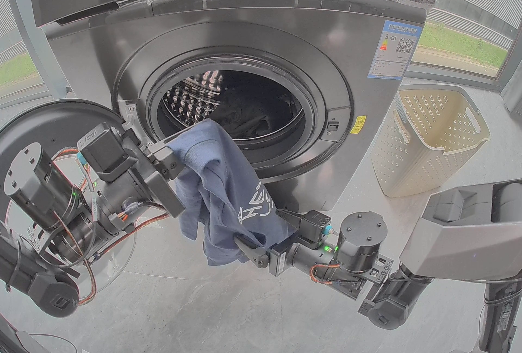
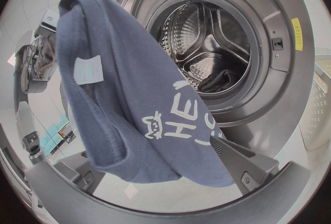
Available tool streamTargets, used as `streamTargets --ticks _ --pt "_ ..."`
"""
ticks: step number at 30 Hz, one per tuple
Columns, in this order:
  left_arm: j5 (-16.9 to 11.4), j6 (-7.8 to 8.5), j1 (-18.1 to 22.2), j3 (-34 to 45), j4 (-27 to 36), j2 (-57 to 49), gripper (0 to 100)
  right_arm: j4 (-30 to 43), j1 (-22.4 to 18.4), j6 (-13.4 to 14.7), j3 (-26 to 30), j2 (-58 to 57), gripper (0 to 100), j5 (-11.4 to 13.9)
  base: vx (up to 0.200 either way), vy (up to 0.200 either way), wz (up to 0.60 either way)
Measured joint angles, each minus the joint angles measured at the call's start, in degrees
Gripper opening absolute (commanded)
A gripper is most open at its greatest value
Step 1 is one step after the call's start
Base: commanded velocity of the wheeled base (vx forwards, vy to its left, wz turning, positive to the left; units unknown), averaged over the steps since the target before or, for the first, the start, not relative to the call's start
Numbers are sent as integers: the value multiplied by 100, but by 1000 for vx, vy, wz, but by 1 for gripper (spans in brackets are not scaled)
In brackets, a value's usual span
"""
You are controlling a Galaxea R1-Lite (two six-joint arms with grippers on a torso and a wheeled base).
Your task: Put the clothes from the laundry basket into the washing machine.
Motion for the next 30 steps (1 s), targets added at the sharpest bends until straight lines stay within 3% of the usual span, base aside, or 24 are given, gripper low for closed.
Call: streamTargets --ticks 16,30 --pt "-48 -28 -66 41 -2 -183 0 1 -510 -60 -1248 802 100 43 0 0 0" --pt "-46 -30 -258 83 -2 -205 0 0 -575 -116 -2263 1456 100 168 0 0 0"
